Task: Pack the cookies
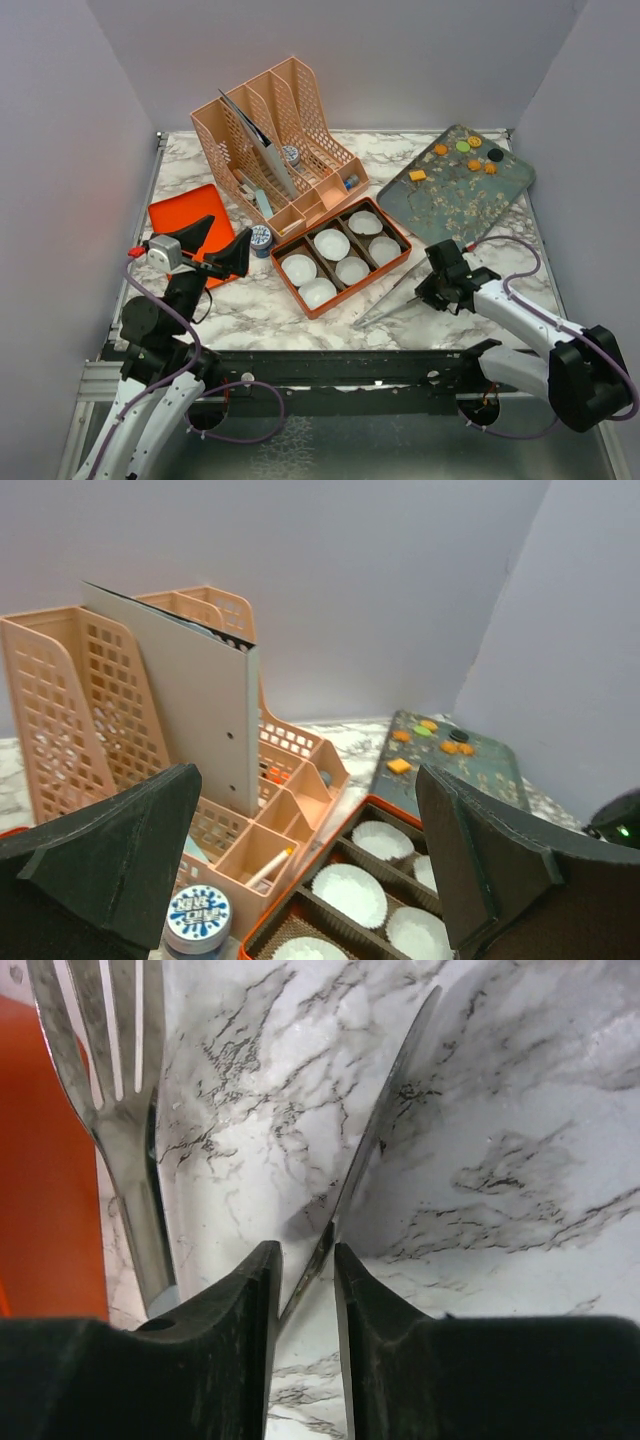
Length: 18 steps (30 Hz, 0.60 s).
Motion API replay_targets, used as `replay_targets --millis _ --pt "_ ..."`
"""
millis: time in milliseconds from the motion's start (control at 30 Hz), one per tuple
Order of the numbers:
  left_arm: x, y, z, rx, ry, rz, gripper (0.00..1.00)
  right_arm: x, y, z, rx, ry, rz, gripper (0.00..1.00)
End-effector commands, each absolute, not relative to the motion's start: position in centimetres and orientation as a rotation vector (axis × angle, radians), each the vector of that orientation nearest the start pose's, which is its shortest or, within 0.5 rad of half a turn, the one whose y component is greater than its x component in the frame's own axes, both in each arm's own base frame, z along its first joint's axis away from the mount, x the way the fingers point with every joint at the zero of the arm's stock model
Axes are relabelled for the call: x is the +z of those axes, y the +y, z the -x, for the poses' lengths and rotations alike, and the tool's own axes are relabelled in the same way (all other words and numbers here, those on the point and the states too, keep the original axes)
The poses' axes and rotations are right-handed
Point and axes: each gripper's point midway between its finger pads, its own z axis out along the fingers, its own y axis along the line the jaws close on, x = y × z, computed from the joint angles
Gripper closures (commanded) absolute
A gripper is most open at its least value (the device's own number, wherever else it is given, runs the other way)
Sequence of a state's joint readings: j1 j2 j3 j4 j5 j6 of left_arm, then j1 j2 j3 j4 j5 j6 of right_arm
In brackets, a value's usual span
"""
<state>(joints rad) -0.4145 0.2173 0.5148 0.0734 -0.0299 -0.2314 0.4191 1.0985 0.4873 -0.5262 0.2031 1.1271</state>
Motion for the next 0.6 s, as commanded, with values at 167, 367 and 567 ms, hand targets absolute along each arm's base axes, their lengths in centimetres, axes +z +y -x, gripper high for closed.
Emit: replay_targets --millis 167,367,567 --pt "31.9 -14.7 -21.7 -0.753 1.424 -0.214 0.01 2.6 7.7 -19.7 0.138 2.452 -1.026 0.94" --pt "29.2 -16.4 -23.0 -0.817 1.611 -0.206 0.01 4.9 6.8 -19.9 0.109 2.414 -0.962 1.00" --pt "27.2 -19.0 -23.6 -0.963 1.713 -0.202 0.01 7.7 6.6 -21.1 0.108 2.391 -0.798 1.00"
